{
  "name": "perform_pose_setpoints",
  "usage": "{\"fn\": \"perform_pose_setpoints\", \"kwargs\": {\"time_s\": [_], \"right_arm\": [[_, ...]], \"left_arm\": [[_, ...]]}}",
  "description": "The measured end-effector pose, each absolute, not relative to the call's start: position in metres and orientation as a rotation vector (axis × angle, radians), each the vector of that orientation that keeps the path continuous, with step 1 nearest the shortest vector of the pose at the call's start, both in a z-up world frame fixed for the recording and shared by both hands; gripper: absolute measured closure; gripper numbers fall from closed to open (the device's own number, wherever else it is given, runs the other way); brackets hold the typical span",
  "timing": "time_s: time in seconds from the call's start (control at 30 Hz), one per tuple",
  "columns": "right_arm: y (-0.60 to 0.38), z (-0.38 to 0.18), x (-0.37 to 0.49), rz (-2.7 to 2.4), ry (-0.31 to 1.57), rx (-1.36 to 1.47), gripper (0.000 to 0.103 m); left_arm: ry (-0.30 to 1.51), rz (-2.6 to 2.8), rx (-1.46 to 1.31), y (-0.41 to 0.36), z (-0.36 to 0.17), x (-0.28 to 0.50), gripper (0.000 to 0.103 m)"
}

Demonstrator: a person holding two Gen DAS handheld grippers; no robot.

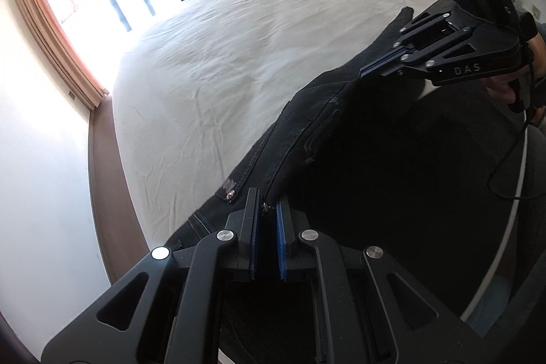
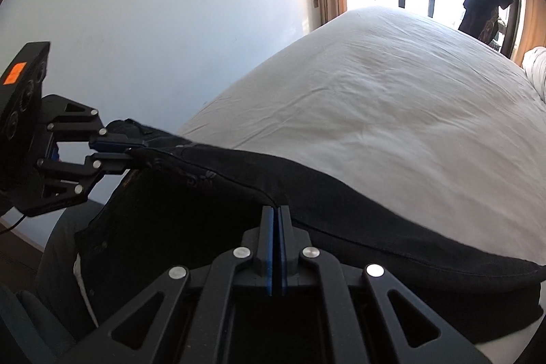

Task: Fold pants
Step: 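Lift the hems with both tools and fold the legs over toward the waistband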

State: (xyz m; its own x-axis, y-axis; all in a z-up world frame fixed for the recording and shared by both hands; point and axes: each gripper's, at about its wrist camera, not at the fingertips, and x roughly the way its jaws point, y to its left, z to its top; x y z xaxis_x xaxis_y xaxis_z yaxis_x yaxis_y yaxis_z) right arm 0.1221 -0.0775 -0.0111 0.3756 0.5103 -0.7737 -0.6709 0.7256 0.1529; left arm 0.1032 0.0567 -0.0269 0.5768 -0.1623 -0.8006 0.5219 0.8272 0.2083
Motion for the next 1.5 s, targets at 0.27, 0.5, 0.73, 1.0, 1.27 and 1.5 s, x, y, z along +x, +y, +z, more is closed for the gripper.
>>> {"fn": "perform_pose_setpoints", "kwargs": {"time_s": [0.27,0.5,0.73,1.0,1.27,1.5], "right_arm": [[-0.087,-0.010,0.053,0.750,0.901,-0.200,0.102],[-0.079,-0.027,0.015,0.739,0.902,-0.243,0.102],[-0.091,-0.031,0.004,0.572,0.700,-0.465,0.081],[-0.057,-0.046,0.004,0.538,0.532,-0.740,0.059],[-0.024,-0.069,0.013,0.559,0.527,-0.883,0.093],[-0.037,-0.053,0.017,0.520,0.566,-0.783,0.097]], "left_arm": [[0.907,-0.471,0.457,0.051,-0.043,0.049,0.096],[0.925,-0.476,0.448,0.045,-0.055,0.017,0.096],[0.902,-0.471,0.365,0.052,-0.025,0.025,0.096],[0.918,-0.472,0.367,0.051,-0.021,0.024,0.096],[0.923,-0.468,0.348,0.057,-0.020,0.037,0.096],[0.920,-0.483,0.350,0.055,-0.024,0.031,0.096]]}}
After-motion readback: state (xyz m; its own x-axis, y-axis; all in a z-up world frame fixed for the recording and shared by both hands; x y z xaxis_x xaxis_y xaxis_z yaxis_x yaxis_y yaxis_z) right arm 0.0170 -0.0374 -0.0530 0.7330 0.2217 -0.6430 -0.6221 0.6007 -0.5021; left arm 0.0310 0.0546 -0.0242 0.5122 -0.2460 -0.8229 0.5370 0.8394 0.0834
